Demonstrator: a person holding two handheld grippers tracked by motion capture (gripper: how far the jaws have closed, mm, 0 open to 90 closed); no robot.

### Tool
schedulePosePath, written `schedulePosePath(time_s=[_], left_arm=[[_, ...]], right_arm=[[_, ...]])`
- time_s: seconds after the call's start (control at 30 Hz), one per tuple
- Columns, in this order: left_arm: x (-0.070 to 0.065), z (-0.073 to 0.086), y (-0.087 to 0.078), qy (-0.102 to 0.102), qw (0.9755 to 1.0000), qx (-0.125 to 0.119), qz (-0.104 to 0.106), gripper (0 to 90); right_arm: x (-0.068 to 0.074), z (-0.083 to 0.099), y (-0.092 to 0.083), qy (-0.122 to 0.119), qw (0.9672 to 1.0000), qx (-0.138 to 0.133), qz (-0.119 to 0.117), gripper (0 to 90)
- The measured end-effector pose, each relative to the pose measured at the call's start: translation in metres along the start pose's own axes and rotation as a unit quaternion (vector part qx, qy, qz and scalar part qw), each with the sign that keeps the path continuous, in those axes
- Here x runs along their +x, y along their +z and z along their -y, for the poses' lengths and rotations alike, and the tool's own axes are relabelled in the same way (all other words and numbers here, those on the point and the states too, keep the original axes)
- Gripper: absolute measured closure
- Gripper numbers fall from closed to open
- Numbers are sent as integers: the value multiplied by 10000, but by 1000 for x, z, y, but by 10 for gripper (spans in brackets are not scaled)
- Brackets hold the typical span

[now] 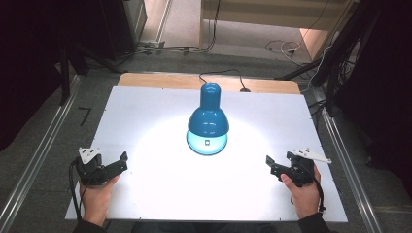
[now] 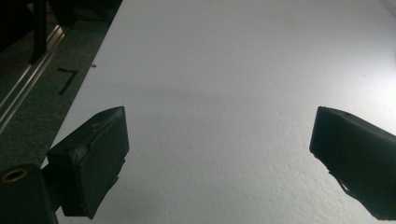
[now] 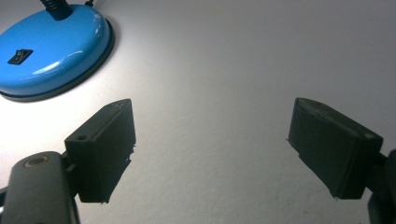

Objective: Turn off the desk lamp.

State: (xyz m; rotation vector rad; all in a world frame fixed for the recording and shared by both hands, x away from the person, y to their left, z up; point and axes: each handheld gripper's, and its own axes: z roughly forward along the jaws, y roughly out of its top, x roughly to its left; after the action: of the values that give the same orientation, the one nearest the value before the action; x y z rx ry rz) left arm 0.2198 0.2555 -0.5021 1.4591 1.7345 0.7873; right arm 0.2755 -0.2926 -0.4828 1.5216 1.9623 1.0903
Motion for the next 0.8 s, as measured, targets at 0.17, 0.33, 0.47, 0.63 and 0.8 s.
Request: schedulePosePath(time_s=[0.17,0.33,0.47,0.63,0.8], left_arm=[[0,0,0,-11,10000,1,-2,54],[0,0,-1,-16,10000,-28,-10,54],[0,0,-1,-14,10000,-23,2,54],[0,0,-1,-25,10000,-11,5,54],[0,0,-1,-14,10000,-12,3,54]], right_arm=[[9,-3,3,-164,9998,-57,-8,135],[15,-5,8,-191,9998,-51,-68,137],[22,-6,15,-261,9996,-27,-124,149],[32,-7,19,-386,9991,-61,-183,169],[40,-9,23,-434,9987,-87,-259,186]])
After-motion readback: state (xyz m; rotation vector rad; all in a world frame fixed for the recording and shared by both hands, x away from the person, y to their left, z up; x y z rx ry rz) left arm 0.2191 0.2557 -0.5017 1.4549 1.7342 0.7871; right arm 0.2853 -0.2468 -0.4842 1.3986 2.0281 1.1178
